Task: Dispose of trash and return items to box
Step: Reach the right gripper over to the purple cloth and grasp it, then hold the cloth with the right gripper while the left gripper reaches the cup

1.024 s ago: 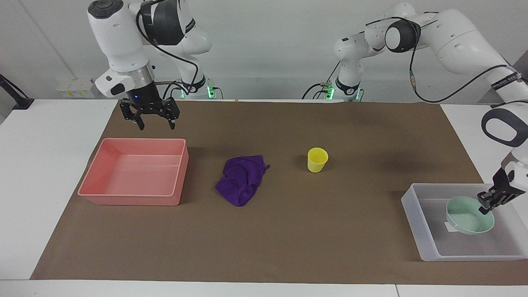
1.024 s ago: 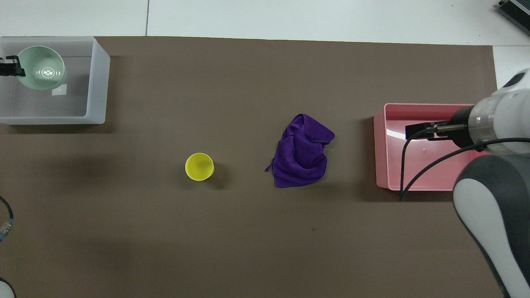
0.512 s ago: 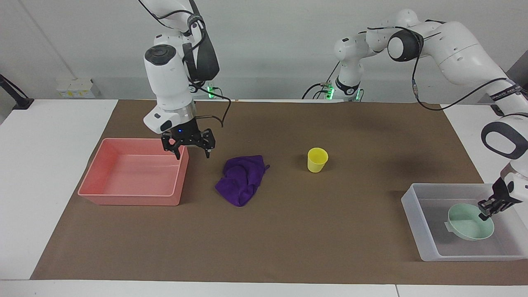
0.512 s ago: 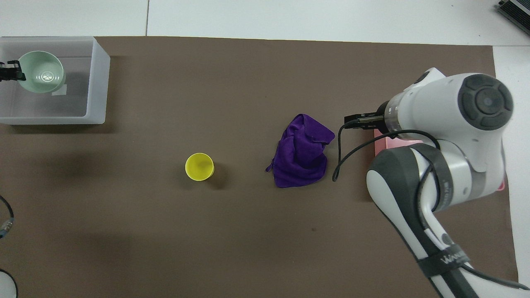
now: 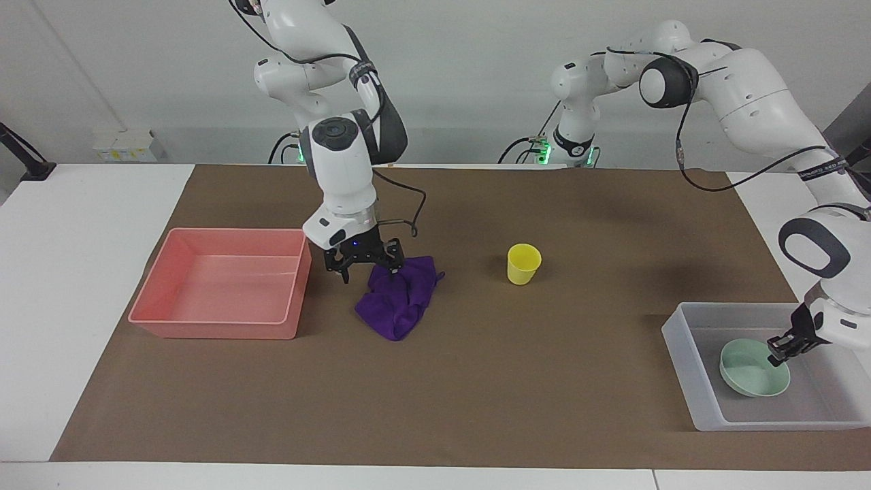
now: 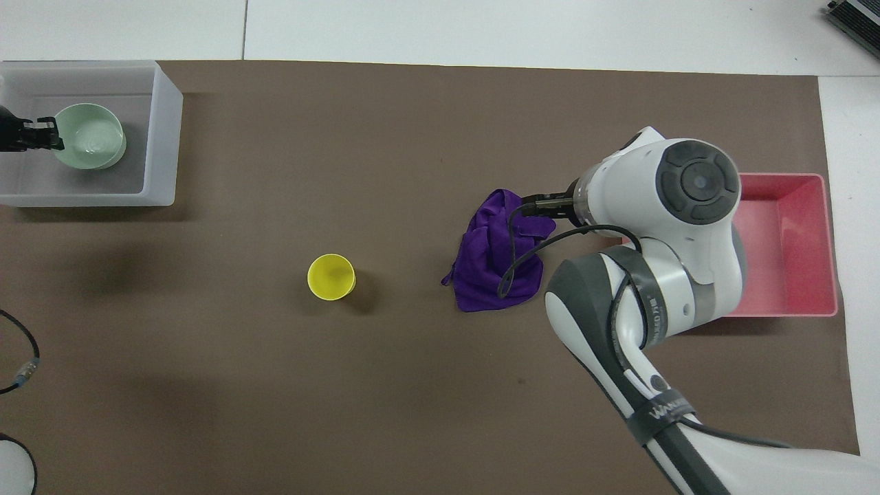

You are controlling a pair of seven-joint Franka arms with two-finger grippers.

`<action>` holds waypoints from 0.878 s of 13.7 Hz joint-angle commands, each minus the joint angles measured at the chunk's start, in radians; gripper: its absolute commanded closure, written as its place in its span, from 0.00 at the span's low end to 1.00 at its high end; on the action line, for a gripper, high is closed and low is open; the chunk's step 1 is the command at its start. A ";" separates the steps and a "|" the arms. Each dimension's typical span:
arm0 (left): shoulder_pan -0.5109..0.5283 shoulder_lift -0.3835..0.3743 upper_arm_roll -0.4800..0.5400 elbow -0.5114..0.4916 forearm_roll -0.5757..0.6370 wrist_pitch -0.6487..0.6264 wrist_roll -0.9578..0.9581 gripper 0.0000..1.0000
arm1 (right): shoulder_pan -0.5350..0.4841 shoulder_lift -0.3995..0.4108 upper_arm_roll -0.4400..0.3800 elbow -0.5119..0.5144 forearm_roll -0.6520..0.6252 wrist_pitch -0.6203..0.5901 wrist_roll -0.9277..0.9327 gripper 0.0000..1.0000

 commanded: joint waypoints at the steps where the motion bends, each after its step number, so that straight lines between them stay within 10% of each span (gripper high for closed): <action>1: 0.011 -0.017 -0.008 -0.030 0.006 0.007 0.004 0.50 | 0.031 0.048 -0.003 0.011 0.019 0.040 0.046 0.00; 4: 0.003 -0.017 -0.005 -0.027 0.015 0.011 0.036 0.00 | 0.036 0.071 -0.003 0.011 0.019 0.061 0.048 0.00; 12: -0.028 -0.085 -0.011 -0.039 0.012 -0.026 0.060 0.00 | 0.048 0.111 -0.005 0.007 -0.044 0.060 0.048 0.00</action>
